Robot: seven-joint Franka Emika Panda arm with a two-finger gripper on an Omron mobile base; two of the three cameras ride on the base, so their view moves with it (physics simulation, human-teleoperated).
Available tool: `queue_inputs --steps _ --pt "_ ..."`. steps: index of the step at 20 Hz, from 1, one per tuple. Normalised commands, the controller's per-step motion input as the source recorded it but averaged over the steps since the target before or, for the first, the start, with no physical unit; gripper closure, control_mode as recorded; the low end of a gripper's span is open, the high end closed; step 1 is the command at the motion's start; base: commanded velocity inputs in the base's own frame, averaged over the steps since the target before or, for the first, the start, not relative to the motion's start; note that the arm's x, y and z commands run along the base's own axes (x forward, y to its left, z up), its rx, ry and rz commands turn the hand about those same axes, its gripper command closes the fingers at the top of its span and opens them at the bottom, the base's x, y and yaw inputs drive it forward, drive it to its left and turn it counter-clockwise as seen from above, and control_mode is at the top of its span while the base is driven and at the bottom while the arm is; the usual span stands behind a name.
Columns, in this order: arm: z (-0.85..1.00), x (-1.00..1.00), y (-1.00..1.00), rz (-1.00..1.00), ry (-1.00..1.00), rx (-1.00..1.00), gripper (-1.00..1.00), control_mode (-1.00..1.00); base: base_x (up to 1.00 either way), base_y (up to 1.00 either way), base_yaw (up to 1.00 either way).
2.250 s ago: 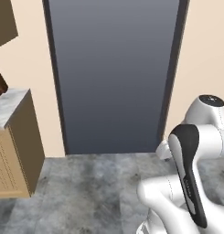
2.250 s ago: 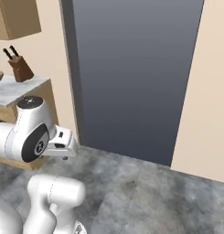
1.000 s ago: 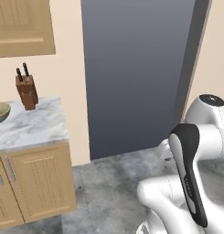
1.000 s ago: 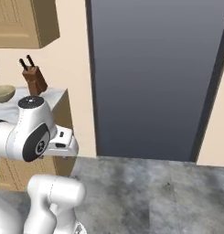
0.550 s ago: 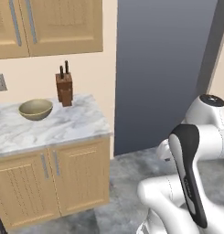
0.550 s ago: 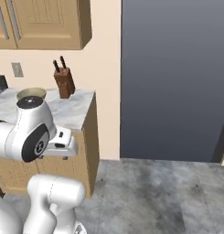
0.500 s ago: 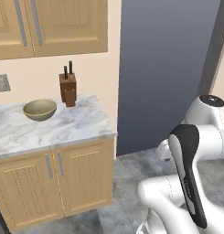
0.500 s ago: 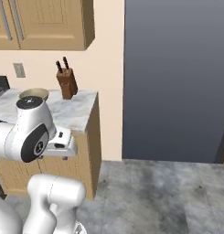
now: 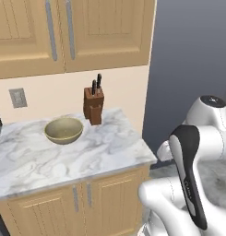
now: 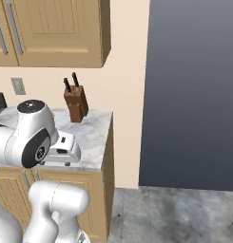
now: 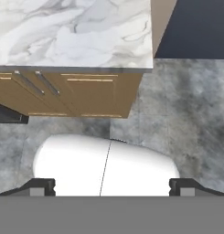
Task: Pick the cup and bowl from the counter and place them on the counter next to the sink.
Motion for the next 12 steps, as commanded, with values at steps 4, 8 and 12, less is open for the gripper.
queue_inputs --steps 4,8,12 --pt "0.00 0.00 0.00 0.00 0.00 0.00 -1.00 1.00 0.34 0.59 0.00" --pt "0.00 0.00 0.00 0.00 0.00 0.00 -1.00 1.00 0.05 0.68 -0.04" --pt "0.00 0.00 0.00 0.00 0.00 0.00 -1.00 1.00 0.00 0.60 -0.03"
